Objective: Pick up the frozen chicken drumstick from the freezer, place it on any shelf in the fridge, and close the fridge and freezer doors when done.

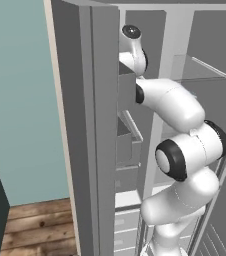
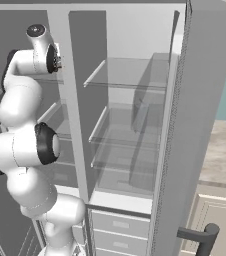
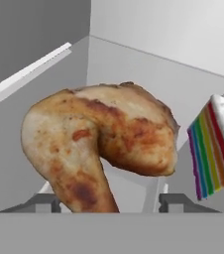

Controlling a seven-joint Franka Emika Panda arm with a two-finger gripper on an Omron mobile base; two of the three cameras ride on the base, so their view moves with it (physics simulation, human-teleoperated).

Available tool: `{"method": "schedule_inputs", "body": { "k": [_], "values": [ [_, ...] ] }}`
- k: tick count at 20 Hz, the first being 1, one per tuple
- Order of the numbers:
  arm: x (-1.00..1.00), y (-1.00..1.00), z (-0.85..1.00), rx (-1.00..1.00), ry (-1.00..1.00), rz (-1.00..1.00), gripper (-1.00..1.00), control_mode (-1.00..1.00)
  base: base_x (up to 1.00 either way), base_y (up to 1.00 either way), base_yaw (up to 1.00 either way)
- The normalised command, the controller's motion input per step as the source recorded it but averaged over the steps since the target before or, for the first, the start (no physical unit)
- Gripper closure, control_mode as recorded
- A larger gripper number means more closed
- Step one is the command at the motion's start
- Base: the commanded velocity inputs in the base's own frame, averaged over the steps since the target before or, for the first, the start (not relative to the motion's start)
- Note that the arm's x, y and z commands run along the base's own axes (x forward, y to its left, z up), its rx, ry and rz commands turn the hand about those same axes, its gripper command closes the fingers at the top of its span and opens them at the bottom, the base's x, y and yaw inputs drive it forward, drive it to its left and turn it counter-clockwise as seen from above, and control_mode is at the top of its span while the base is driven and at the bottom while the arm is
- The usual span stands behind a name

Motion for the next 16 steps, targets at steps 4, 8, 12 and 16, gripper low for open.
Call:
{"method": "schedule_inputs", "body": {
  "k": [4,8,12,16],
  "values": [
    [0.00,-0.05,-0.17,0.01,0.00,-0.04,1.00,-1.00,0.00,0.00,0.00],
    [0.00,-0.01,0.00,0.00,0.00,0.00,1.00,-1.00,0.00,0.00,0.00],
    [-0.04,-0.04,0.00,0.02,0.00,0.00,1.00,-1.00,0.00,0.00,0.00],
    [-0.46,-0.17,0.00,0.14,-0.06,0.00,1.00,-1.00,0.00,0.00,0.00]
  ]
}}
